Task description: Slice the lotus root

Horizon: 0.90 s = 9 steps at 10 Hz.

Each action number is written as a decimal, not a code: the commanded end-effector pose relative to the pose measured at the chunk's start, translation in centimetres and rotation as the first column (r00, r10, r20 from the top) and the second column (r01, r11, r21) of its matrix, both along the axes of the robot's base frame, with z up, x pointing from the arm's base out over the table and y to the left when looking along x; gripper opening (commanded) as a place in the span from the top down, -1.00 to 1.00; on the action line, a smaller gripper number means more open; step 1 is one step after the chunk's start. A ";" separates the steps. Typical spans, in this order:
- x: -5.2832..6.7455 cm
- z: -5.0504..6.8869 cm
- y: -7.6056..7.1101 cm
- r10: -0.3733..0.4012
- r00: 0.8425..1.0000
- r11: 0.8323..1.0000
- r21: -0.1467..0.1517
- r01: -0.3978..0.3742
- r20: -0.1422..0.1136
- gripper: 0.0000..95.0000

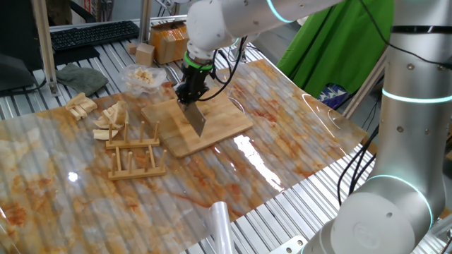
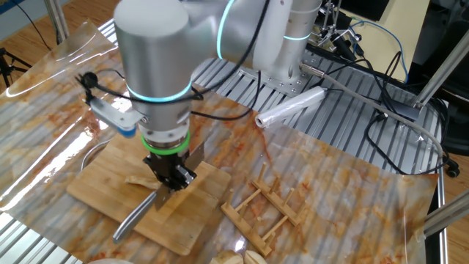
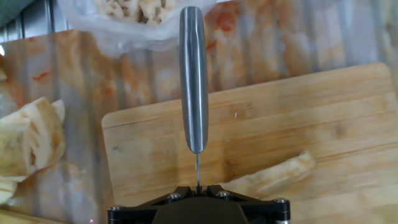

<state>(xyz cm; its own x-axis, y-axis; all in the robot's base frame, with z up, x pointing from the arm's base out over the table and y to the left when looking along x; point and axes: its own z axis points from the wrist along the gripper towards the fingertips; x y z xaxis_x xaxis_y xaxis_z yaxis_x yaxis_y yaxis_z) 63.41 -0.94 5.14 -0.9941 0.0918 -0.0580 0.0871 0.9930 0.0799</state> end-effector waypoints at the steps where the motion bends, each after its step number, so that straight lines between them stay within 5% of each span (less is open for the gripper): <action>1: 0.0 -0.5 0.3 -0.007 1.000 1.000 0.001 0.007 0.009 1.00; 5: -0.1 -1.2 0.9 -0.026 0.999 1.000 0.003 0.026 0.018 1.00; 9: 0.0 1.0 0.3 -0.013 1.000 1.000 -0.006 0.013 0.003 1.00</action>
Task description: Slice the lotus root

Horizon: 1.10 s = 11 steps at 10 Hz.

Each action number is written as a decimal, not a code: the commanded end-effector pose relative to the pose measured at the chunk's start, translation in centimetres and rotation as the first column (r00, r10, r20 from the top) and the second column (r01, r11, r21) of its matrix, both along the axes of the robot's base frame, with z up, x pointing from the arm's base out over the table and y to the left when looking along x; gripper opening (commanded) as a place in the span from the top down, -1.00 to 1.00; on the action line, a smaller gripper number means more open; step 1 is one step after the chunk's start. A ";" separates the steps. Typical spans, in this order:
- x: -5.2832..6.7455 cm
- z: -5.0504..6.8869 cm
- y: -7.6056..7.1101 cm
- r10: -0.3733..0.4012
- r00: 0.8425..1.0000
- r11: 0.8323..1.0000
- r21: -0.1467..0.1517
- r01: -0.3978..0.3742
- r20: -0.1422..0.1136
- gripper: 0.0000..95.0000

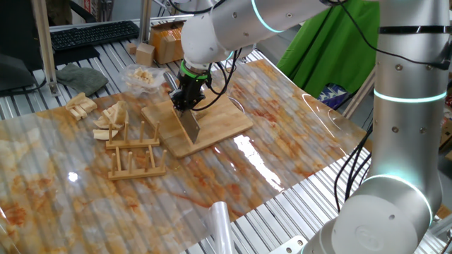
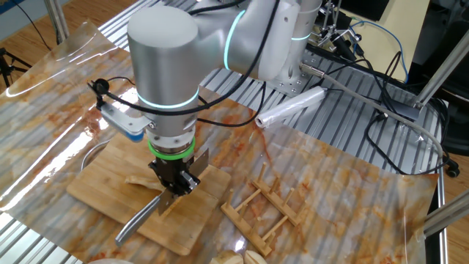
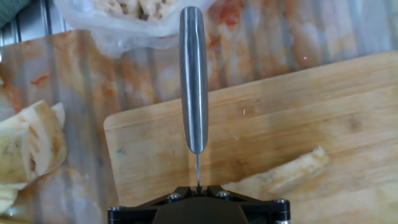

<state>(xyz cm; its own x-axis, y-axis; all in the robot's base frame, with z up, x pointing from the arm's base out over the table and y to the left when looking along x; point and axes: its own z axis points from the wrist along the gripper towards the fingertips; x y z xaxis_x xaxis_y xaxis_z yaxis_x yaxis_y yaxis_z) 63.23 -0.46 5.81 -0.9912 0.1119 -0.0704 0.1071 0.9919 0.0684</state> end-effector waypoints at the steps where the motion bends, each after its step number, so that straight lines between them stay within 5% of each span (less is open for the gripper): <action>1: 0.3 0.9 -0.9 0.029 1.000 1.000 0.003 -0.029 -0.009 1.00; 4: 0.9 1.9 -2.6 0.074 0.997 0.997 -0.001 -0.075 -0.012 1.00; 11: 1.0 2.1 -3.0 0.143 0.990 0.990 -0.012 -0.143 -0.006 1.00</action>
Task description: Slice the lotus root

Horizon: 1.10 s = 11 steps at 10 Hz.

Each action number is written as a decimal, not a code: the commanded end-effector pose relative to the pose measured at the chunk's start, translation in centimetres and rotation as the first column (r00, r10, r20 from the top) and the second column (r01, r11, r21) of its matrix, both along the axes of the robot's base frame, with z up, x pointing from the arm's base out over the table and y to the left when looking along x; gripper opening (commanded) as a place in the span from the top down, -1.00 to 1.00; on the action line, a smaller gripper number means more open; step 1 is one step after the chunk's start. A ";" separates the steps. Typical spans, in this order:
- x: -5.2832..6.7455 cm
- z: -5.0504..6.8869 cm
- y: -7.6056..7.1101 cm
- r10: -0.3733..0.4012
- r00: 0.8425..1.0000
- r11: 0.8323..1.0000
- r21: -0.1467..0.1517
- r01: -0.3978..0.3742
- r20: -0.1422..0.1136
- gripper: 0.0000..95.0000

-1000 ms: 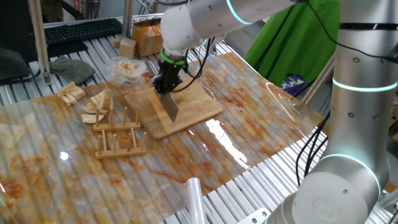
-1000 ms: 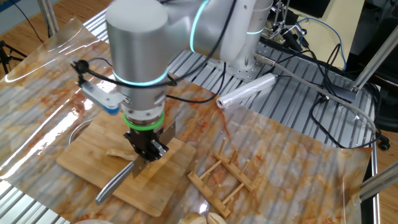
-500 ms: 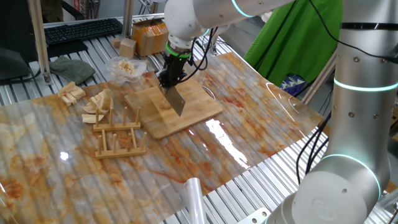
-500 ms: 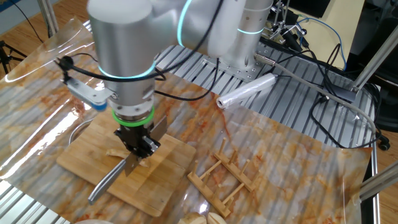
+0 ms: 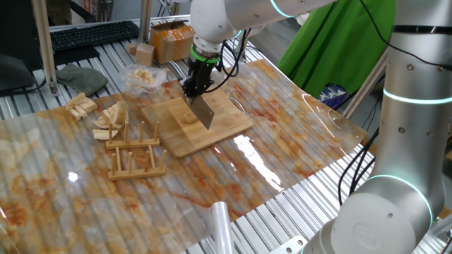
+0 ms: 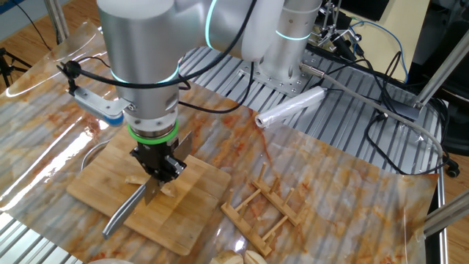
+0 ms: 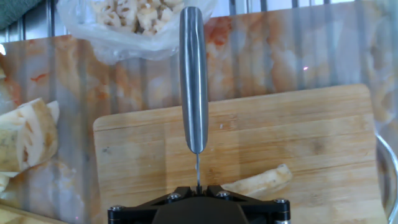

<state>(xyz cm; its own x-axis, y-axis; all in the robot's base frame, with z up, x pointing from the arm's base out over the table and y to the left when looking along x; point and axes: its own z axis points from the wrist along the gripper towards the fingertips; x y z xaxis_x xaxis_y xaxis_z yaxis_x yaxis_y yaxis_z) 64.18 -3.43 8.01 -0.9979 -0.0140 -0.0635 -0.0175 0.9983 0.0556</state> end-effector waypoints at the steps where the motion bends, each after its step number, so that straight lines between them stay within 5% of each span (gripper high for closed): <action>1: 0.1 -0.3 0.0 0.030 1.000 1.000 -0.002 -0.030 0.002 1.00; 8: 0.1 -0.4 1.2 0.055 0.998 0.998 -0.009 -0.055 0.001 1.00; 11: 0.1 -0.4 1.2 0.085 0.996 0.996 -0.034 -0.085 -0.001 1.00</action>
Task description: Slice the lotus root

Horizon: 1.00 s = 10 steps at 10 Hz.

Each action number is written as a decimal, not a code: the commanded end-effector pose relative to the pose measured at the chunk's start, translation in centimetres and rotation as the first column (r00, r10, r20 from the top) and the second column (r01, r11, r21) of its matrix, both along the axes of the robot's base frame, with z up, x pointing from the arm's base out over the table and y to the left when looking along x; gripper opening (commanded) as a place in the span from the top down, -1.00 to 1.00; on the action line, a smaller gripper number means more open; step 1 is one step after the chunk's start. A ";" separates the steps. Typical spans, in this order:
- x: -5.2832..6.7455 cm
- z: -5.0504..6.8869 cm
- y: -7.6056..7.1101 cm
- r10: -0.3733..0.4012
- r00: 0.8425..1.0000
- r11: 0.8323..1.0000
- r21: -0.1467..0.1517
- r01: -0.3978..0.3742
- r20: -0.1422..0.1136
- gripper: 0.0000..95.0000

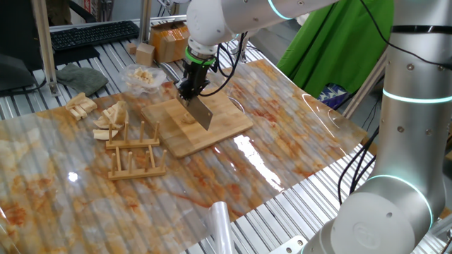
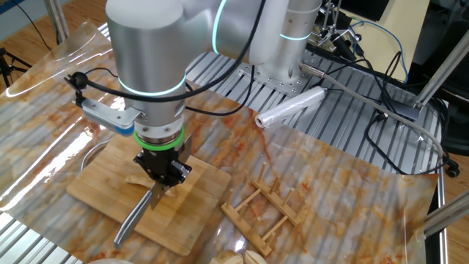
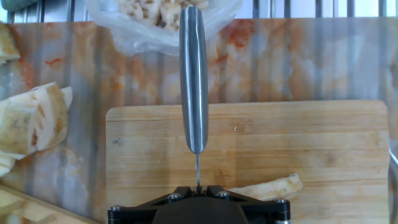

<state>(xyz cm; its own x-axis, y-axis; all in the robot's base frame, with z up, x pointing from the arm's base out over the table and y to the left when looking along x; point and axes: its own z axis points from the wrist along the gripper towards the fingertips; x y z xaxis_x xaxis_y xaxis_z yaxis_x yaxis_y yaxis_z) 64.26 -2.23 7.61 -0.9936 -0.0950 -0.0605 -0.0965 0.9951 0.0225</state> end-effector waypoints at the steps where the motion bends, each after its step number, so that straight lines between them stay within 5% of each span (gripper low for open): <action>1: 0.1 -0.2 0.0 0.013 1.000 1.000 0.001 -0.013 0.000 1.00; 6: 0.7 -4.4 0.5 0.007 1.000 1.000 0.018 -0.007 0.017 1.00; 10: 0.5 -4.1 1.2 -0.027 0.999 0.999 0.025 0.027 0.018 1.00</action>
<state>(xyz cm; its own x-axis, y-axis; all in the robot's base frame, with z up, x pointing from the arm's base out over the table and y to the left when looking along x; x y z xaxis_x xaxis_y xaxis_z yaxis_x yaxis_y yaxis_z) 64.72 -0.98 3.59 -0.9955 -0.0648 -0.0698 -0.0677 0.9969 0.0402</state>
